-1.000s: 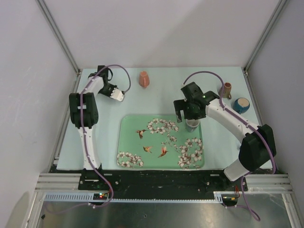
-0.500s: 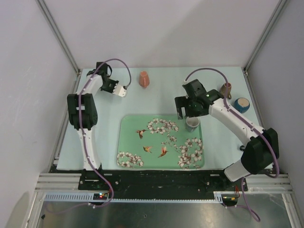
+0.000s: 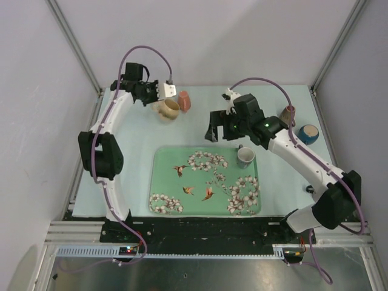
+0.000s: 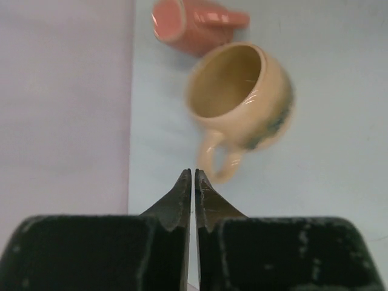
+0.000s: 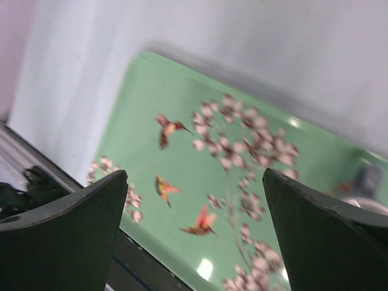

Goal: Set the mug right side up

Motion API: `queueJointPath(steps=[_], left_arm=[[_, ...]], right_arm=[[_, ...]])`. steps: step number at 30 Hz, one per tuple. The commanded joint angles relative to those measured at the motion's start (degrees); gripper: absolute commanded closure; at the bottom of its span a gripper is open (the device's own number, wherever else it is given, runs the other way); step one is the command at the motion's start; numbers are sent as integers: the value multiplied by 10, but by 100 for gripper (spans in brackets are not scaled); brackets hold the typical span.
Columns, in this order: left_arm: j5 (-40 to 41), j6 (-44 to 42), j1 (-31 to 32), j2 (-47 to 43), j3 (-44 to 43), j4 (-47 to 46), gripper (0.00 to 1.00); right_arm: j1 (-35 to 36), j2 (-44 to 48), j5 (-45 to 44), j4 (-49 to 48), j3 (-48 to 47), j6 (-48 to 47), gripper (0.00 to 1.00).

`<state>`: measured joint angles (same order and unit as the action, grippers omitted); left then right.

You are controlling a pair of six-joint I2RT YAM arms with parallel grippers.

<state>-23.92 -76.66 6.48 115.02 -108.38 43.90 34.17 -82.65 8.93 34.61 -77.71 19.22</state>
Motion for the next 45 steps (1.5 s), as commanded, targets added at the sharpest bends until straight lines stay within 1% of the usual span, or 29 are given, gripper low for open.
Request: queueJointPath(steps=[1, 4, 6, 8, 10, 11, 12, 14, 16, 18, 21, 23, 24, 27, 32, 37, 39, 42, 45], left_arm=[[-37, 132, 15, -78, -3, -32, 100], [-51, 169, 18, -92, 4, -32, 100], [-66, 178, 19, -97, 13, -32, 100], [-76, 199, 16, -93, 15, -32, 100], [-91, 228, 7, -79, -3, -31, 100], [-99, 243, 0, -65, -15, -32, 94], [-102, 258, -6, -52, -33, -31, 81], [-98, 256, -19, -23, -54, -31, 63], [-82, 232, -27, 0, -56, -28, 52], [-73, 217, -34, 15, -53, -27, 46], [-44, 236, -37, 54, -78, -26, 44], [-19, 255, -37, 76, -105, -26, 44], [-13, 250, -37, 80, -107, -26, 46], [0, 217, -38, 77, -75, -27, 46], [18, 203, -35, 86, -65, -27, 47], [-6, 169, -34, 54, -3, -27, 46], [-9, 188, -35, 55, -8, -27, 45], [-24, 220, -41, 57, -39, -26, 43], [-16, 261, -52, 59, -84, -26, 37]], right_arm=[[10, -44, 75, -156, -21, 42, 1], [12, -80, 99, -215, -26, 33, 1], [13, -109, 112, -244, -34, 19, 1], [11, -134, 110, -233, -61, 9, 1], [12, -143, 103, -218, -74, 1, 1], [12, -143, 101, -210, -74, -3, 1], [12, -141, 97, -204, -74, -5, 1], [13, -136, 91, -189, -75, -11, 1], [13, -128, 88, -173, -74, -18, 1], [13, -119, 79, -162, -69, -22, 1], [13, -106, 72, -155, -57, -25, 0], [14, -98, 72, -147, -52, -28, 1], [15, -95, 71, -144, -49, -29, 1], [15, -85, 61, -131, -40, -33, 1], [14, -67, 55, -123, -27, -44, 1], [10, -49, 41, -105, -23, -55, 1], [7, -45, 40, -100, -20, -56, 1], [5, -42, 42, -98, -16, -56, 0], [5, -42, 45, -95, -15, -56, 1]])
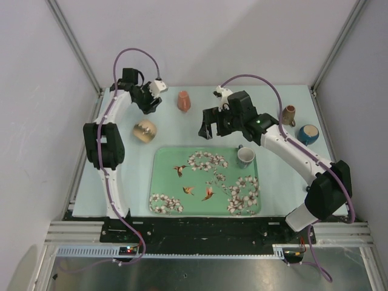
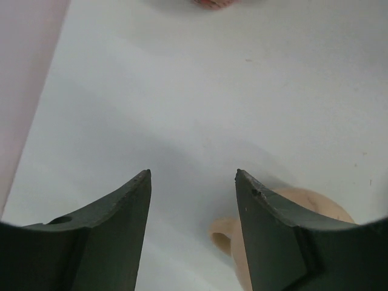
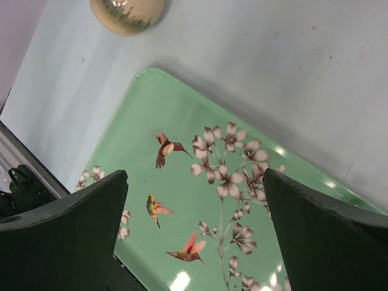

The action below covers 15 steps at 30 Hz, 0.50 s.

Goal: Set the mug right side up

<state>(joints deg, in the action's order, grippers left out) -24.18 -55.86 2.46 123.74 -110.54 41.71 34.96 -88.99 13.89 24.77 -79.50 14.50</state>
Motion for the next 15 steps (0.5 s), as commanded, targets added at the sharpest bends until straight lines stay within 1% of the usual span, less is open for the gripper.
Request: queueJointPath(steps=[1, 3, 6, 8, 10, 13, 15], left_arm=[[-11, 63, -16, -30, -71, -4, 36], [-17, 53, -31, -45, -53, -4, 36], [-14, -6, -50, -89, 9, -4, 35], [-15, -49, -63, -122, 57, -4, 32], [-21, -89, -73, -157, 98, -3, 24], [-22, -141, -82, -193, 144, -4, 6], [-22, -153, -83, -199, 160, -4, 2]], right_arm=[[-2, 22, -4, 4, 4, -8, 1], [-1, 23, -3, 5, 6, -8, 0], [0, 23, -1, 6, 9, -8, 0], [2, 22, 3, 5, 11, -9, 0], [5, 22, 7, 4, 13, -10, 0], [8, 17, 13, 1, 18, -10, 0], [10, 14, 19, -2, 21, -9, 1]])
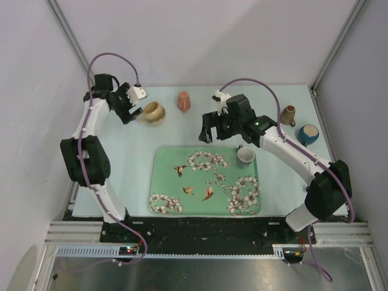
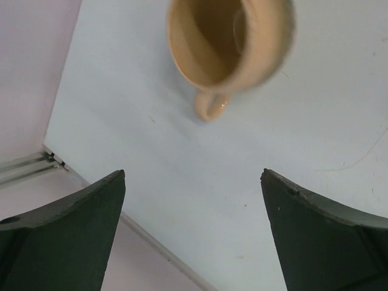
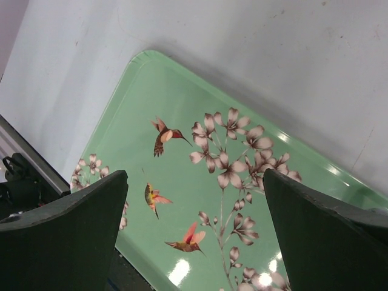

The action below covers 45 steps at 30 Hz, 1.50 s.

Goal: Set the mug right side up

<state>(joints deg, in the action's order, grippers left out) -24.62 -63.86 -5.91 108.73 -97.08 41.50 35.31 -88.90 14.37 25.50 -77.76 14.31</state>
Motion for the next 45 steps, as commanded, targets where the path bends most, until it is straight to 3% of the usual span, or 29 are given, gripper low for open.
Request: queueJointPath(steps=[1, 9, 19, 26, 30, 38, 41, 45], left_arm=[[-19, -68, 0, -46, 25, -2, 1], [-64, 162, 9, 73, -140, -2, 0], [3, 176, 47, 142, -224, -2, 0], [12, 257, 30, 206, -335, -3, 0], [11, 245, 27, 209, -320, -3, 0], [-64, 243, 29, 187, -265, -2, 0], [-54, 201, 34, 157, -192, -3, 4], [-45, 192, 19, 147, -167, -3, 11]], right_arm=[[7, 12, 16, -11, 4, -6, 1], [9, 11, 16, -4, 7, -8, 1], [10, 13, 12, 10, 8, -11, 1], [9, 9, 12, 21, 8, -11, 1], [9, 8, 9, 26, 8, -13, 1], [10, 3, 5, 33, 8, -14, 1], [9, 6, -3, 45, 8, -15, 1], [9, 7, -1, 50, 8, -19, 1]])
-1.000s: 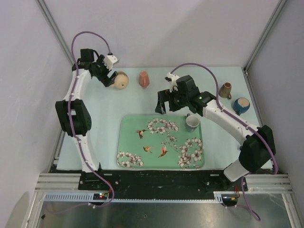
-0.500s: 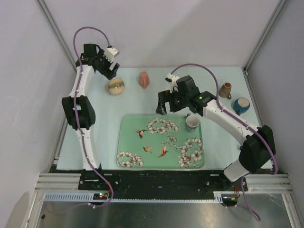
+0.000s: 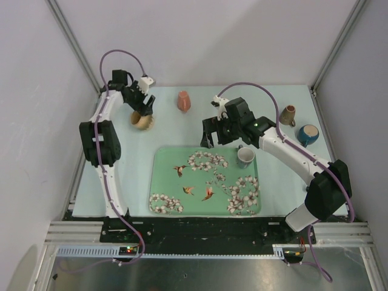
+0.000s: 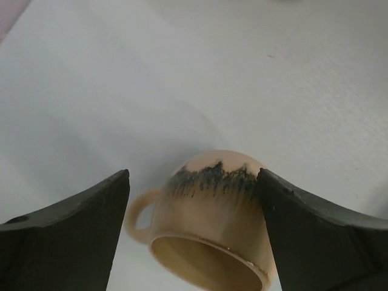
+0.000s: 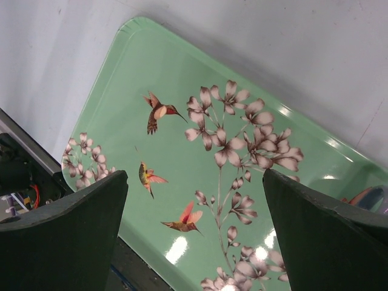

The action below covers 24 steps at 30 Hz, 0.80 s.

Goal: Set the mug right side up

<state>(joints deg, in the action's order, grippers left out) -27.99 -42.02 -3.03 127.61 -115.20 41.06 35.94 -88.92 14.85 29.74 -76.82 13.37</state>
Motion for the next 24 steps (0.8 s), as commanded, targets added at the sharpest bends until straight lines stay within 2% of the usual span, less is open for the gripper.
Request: queueJointPath(steps=[1, 12, 17, 21, 24], left_arm=[[-11, -30, -14, -44, 16, 2, 11], [-16, -15, -25, -69, 18, 2, 5], [1, 68, -31, -73, -9, 2, 2], [90, 169, -35, -75, -15, 2, 2], [77, 209, -37, -95, 15, 2, 3]], right_arm=[[3, 7, -5, 7, -2, -10, 1], [5, 11, -10, 11, -2, -9, 1], [6, 10, -15, 17, -2, -9, 1], [9, 10, -18, 17, 3, -8, 1], [11, 7, -19, 15, 7, -8, 1]])
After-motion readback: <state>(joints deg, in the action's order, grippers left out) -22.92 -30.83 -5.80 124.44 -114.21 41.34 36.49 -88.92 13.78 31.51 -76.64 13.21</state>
